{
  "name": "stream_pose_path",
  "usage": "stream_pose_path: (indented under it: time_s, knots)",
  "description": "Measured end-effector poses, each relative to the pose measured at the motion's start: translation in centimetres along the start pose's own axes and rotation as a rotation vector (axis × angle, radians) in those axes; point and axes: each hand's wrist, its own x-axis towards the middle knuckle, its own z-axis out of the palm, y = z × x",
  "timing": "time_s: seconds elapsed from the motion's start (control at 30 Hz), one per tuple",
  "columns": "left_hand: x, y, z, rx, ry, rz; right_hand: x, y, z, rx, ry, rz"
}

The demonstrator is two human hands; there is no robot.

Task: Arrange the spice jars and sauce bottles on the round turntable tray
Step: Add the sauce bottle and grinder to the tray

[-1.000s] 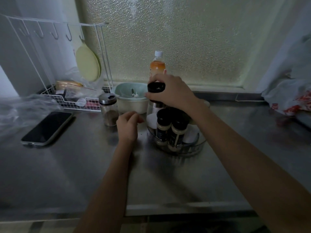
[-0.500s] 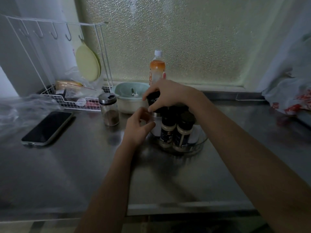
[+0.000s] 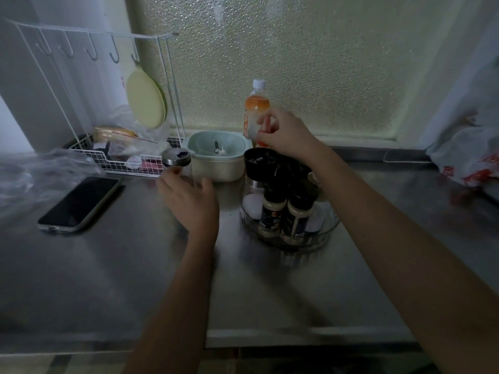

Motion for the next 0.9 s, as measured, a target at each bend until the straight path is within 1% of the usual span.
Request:
stream_pose_path:
  time_s: [0.03, 0.07, 0.2, 0.27, 0.37, 0.47, 0.53, 0.6, 0.67, 0.77, 0.83, 0.9]
  knots:
    - [0.3, -0.3, 0.1, 0.042, 0.038, -0.030, -0.1, 0.0, 0.2, -0.010, 0.037, -0.017]
    - [0.6, -0.8, 0.2, 0.061, 0.037, -0.058, -0.1, 0.1, 0.2, -0.014, 0.064, -0.023]
    - [1.3, -2.6, 1.1, -0.025, -0.129, -0.175, 0.0, 0.3, 0.0, -0.036, 0.078, 0.005]
    - [1.5, -2.8, 1.2, -0.043, -0.173, -0.204, -0.2, 0.4, 0.2, -0.030, 0.093, 0.001]
    - [2.3, -3.4, 1.2, -0.046, -0.183, -0.225, -0.7, 0.3, 0.0, 0.000, 0.074, -0.007]
    - [3.2, -4.0, 1.3, -0.030, -0.198, -0.242, -1.6, 0.8, -1.0, 0.120, 0.144, 0.026]
    - [3.4, -3.8, 1.2, -0.014, -0.191, -0.267, -2.2, 1.4, -1.4, 0.133, 0.181, 0.029]
    - [3.4, -3.3, 1.0, -0.016, -0.160, -0.299, -2.8, 2.0, -1.1, 0.138, 0.178, 0.018]
    - [3.3, -2.6, 0.5, -0.033, -0.122, -0.281, -3.2, 2.4, -0.7, 0.153, 0.194, 0.019]
    - [2.8, -1.0, -0.1, -0.082, -0.090, -0.178, -3.7, 2.4, -0.6, 0.233, 0.296, -0.029]
    - [1.6, 1.2, -0.4, -0.121, -0.100, -0.055, -4.1, 2.0, -0.8, 0.315, 0.347, -0.105]
    - [0.0, 3.5, -0.6, -0.166, -0.106, 0.080, -4.9, 1.3, -0.9, 0.382, 0.288, -0.178]
